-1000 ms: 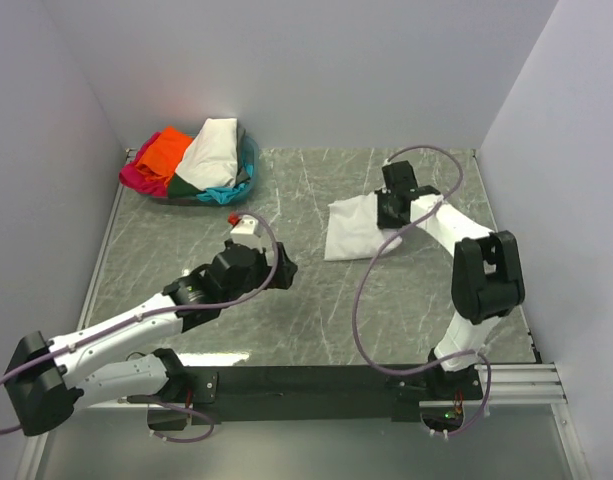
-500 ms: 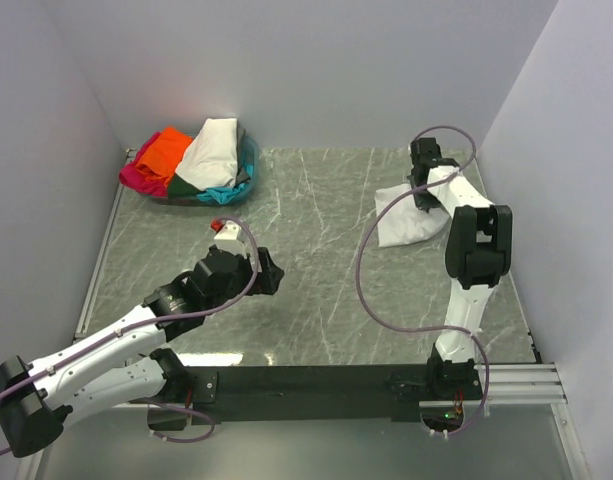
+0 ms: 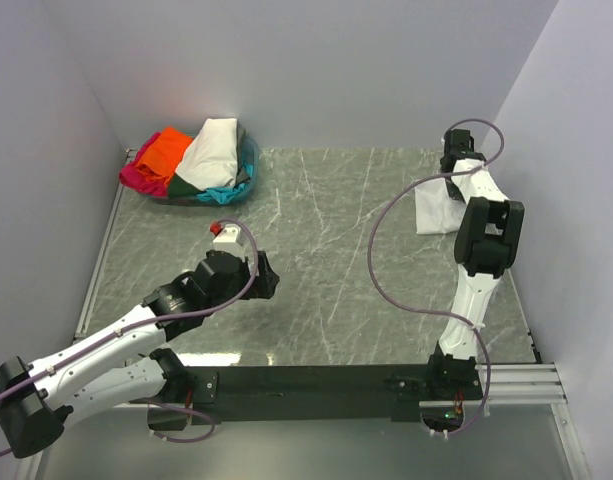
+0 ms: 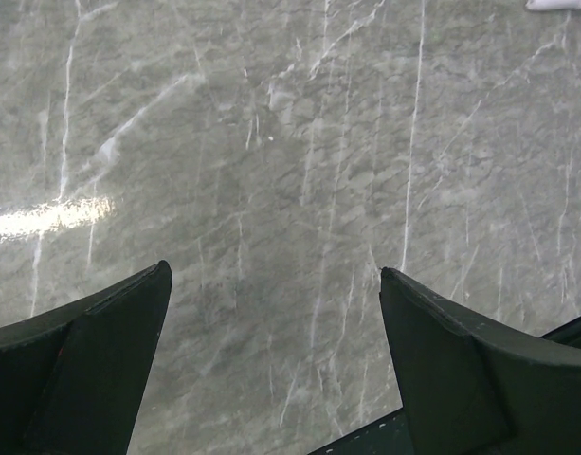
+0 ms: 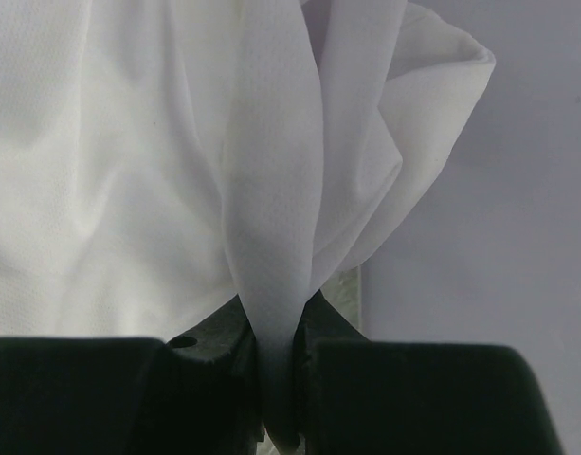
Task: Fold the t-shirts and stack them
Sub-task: Neatly place the folded tshirt to the corner
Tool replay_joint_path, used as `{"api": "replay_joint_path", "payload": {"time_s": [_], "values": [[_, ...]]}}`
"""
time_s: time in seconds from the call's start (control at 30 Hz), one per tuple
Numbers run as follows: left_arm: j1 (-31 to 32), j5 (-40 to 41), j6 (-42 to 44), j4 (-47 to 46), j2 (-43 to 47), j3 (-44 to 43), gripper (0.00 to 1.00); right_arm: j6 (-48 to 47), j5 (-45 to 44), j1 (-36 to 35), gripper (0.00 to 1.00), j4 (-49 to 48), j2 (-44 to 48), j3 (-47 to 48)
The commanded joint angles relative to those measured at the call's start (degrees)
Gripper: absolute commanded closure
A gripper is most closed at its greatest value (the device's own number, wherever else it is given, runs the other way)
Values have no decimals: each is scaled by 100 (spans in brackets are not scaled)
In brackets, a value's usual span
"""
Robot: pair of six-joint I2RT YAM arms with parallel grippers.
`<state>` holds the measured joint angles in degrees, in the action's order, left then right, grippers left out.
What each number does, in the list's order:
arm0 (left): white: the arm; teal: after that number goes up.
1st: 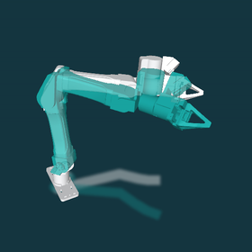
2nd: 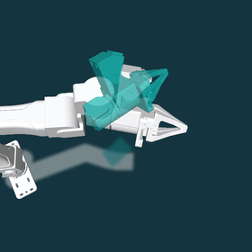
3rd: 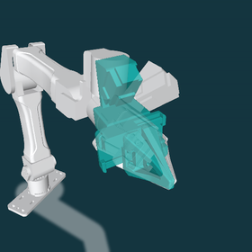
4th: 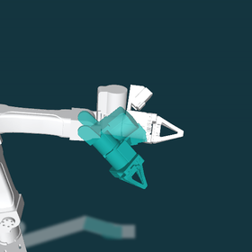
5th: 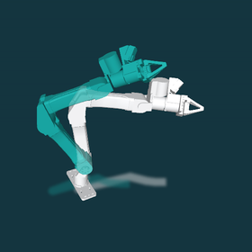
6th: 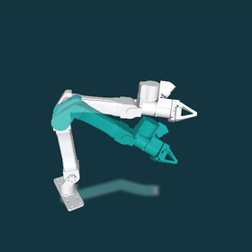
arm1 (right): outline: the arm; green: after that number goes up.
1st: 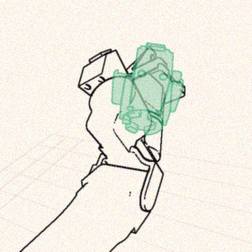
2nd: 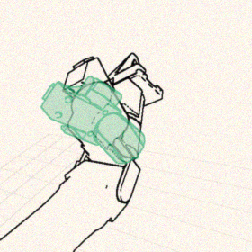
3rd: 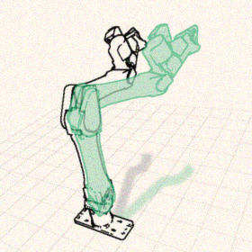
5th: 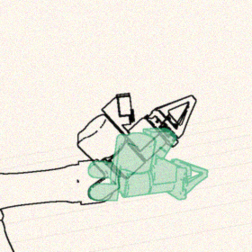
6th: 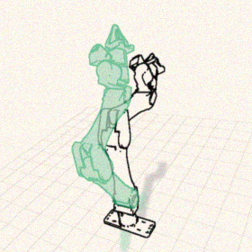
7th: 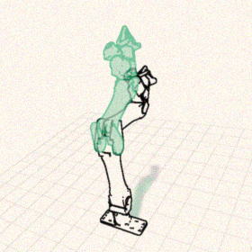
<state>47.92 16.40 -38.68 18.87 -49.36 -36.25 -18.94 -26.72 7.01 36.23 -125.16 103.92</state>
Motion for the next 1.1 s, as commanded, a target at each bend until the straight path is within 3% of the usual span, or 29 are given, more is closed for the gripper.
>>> {"api": "replay_joint_path", "payload": {"time_s": [0.0, 0.17, 0.2, 0.37, 0.4, 0.47, 0.77, 0.87, 1.07], "values": [[-20, 82, -105, 143, -55, -260, 3, -215, -333, 81, 100, -344, -166, 471], [-20, 82, -219, 125, -117, -260, 3, -172, -492, 117, 100, -485, -175, 629], [-20, 91, -228, 117, -135, -260, 2, -119, -466, 117, 82, -502, -132, 664], [-20, 152, -219, 195, -144, -277, 1, 100, -465, 117, 50, -862, 211, 367], [-20, 161, -219, 213, -109, -269, 1, 110, -457, 117, 35, -924, 351, 218], [-20, 188, -211, 231, -65, -251, 1, 145, -535, 126, 28, -1117, 484, 94], [-37, 337, -123, 363, 287, -268, 1, 750, -642, -93, 26, -1566, 1564, -802], [-46, 381, -79, 337, 401, -260, 1, 1198, -449, -453, 26, -1400, 2196, -1302], [-64, 557, -8, 442, 305, -339, 1, 2111, 34, -1841, 25, -1197, 3154, -2549]]}}
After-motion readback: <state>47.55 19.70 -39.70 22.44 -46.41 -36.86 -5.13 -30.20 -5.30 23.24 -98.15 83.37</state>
